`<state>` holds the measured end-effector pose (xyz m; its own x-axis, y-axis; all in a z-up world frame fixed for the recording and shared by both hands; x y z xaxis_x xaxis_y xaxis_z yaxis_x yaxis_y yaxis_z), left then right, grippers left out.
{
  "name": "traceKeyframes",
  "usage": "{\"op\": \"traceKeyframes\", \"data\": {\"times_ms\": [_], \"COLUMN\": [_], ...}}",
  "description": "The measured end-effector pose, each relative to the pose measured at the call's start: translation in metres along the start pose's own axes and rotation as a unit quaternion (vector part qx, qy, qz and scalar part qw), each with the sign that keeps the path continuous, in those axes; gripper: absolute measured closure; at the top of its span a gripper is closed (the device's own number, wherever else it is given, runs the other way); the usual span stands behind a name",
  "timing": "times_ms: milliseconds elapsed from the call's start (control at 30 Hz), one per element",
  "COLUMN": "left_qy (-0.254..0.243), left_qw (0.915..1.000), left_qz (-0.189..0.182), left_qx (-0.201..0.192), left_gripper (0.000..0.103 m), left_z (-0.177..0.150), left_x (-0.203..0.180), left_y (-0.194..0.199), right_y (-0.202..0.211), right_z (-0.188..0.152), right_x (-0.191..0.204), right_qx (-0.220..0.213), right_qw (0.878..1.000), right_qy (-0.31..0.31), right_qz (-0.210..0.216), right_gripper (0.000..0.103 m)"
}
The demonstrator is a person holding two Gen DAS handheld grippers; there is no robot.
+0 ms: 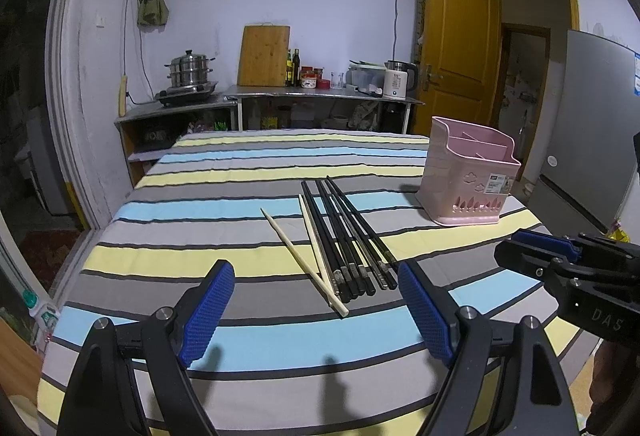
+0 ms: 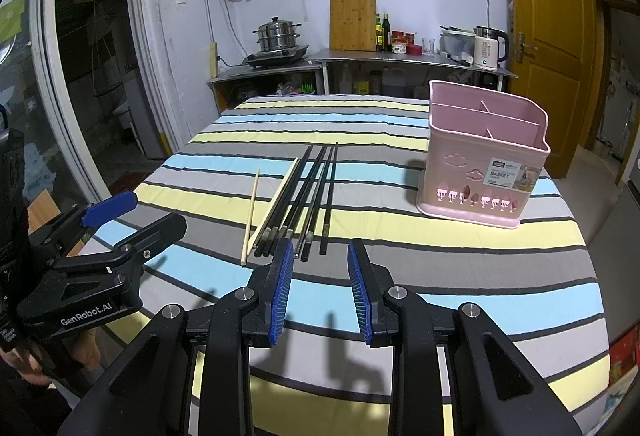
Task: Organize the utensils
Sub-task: 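Grasp a wooden chopstick with the left gripper while the right gripper grasps a black chopstick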
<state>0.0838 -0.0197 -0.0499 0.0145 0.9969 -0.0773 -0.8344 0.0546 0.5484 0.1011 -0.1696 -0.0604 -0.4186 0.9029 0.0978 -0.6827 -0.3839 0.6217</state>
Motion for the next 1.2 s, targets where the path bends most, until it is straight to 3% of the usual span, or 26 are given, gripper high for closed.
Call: {"op": "traceKeyframes", "data": {"times_ms": [133, 400, 667, 967, 1100, 1200], "left_qy": [0.019, 0.038, 0.080, 0.111, 0.109, 0.108], "left_qw": [0.9994, 0.9963, 0.9869, 0.9811, 0.9780, 0.9782], "left_qz": [-0.018, 0.000, 0.016, 0.003, 0.007, 0.013], "left_qx": [0.023, 0.078, 0.139, 0.159, 0.178, 0.177], "left_gripper": [0.019, 0.025, 0.042, 0.054, 0.068, 0.071], "left_z": [-0.004, -0.004, 0.003, 0.015, 0.011, 0.010], "left_x": [0.005, 0.034, 0.067, 0.074, 0.073, 0.072], "left_y": [-0.016, -0.067, -0.133, -0.177, -0.192, -0.197], "right_y": [-0.003, -0.032, -0.069, -0.137, -0.167, -0.187], "right_z": [0.002, 0.014, 0.030, 0.046, 0.046, 0.045], "right_x": [0.008, 0.004, 0.003, -0.008, -0.014, -0.020], "right_qx": [0.004, 0.014, 0.027, 0.071, 0.104, 0.127], "right_qw": [1.000, 1.000, 0.999, 0.997, 0.994, 0.992], "right_qy": [0.001, 0.009, 0.011, 0.002, -0.003, -0.014], "right_qz": [0.001, 0.007, 0.019, 0.021, 0.016, 0.015], "right_gripper": [0.074, 0.074, 0.074, 0.074, 0.074, 0.074]}}
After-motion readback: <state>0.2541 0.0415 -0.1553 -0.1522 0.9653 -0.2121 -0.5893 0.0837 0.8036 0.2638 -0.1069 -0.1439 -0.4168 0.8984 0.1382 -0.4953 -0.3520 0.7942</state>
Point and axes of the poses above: each gripper's, at about its wrist camera, not at the fingertips, and y roughly against the way its jaws point, x to its left, z to its top, the point moved 10 cm from there along -y, roughly the way its jaws point, and after that the axes turned 1 degree about x, right-handed, at the moved point
